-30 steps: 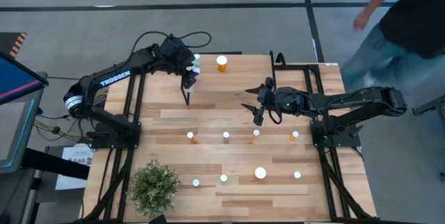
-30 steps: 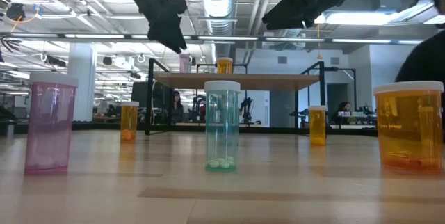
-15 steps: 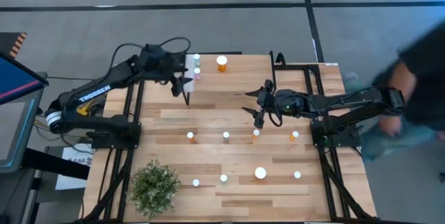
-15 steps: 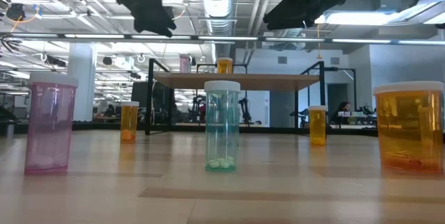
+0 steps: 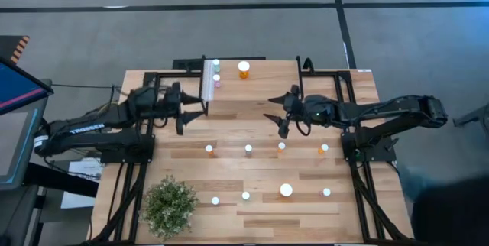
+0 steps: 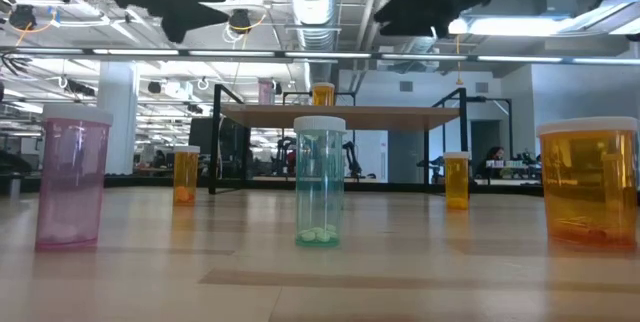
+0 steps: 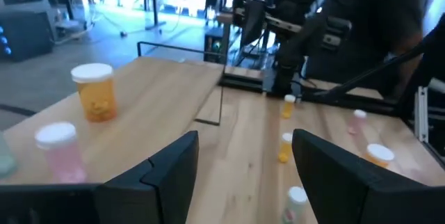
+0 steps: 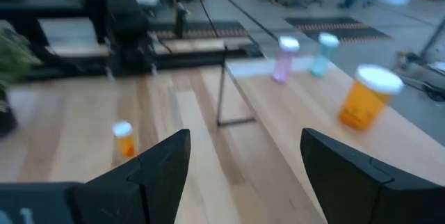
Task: Pick and place medicine bottles onto shelf by color
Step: Put the top blue pill bottle on the shelf
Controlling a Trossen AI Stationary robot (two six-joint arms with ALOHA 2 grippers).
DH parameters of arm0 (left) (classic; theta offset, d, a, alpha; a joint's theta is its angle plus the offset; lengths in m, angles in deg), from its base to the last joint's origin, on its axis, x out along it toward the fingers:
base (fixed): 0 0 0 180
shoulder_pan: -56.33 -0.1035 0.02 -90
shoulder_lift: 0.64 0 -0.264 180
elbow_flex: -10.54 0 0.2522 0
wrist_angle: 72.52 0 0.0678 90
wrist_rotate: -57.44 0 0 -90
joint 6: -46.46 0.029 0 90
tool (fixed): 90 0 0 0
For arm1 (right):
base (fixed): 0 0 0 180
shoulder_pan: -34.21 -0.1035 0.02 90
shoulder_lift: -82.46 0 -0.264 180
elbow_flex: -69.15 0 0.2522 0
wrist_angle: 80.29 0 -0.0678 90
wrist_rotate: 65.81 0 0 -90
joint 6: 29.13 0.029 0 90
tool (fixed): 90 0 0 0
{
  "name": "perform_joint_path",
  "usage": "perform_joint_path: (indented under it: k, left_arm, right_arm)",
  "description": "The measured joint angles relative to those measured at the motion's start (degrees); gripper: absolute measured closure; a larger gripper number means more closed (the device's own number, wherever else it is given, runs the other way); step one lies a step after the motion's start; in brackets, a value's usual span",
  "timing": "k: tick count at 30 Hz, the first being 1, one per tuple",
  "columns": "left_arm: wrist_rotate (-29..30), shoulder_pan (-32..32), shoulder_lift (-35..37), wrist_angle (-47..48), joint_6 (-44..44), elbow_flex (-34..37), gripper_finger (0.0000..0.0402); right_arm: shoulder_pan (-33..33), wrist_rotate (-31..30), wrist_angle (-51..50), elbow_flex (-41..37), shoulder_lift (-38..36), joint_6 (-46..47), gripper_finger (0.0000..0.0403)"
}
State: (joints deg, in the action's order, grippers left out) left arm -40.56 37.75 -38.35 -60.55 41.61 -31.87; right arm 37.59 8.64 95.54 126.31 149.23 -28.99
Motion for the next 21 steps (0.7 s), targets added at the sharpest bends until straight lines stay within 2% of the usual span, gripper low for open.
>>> perform_joint_path:
  k: [5, 10, 16, 21]
  left_arm:
    - [4.2, 4.4, 3.8, -3.4, -1.9, 5.5, 0.0181]
    - [5.9, 7.4, 4.4, -5.8, -3.3, 8.2, 0.0181]
    - [8.8, 12.0, 2.3, -6.9, -4.0, 8.3, 0.0181]
    - [12.4, 15.8, -0.5, -7.2, -3.2, 8.3, 0.0181]
  right_arm:
    - [0.0, 5.9, 3.3, 0.0, -0.1, 0.0, 0.0108]
    - [-0.1, 8.2, 3.2, 0.0, 0.9, 0.0, 0.0108]
    - [-2.2, 9.7, 2.4, 0.0, 1.0, 1.9, 0.0108]
    - [-5.6, 9.7, 2.9, 0.0, 4.8, 2.0, 0.0108]
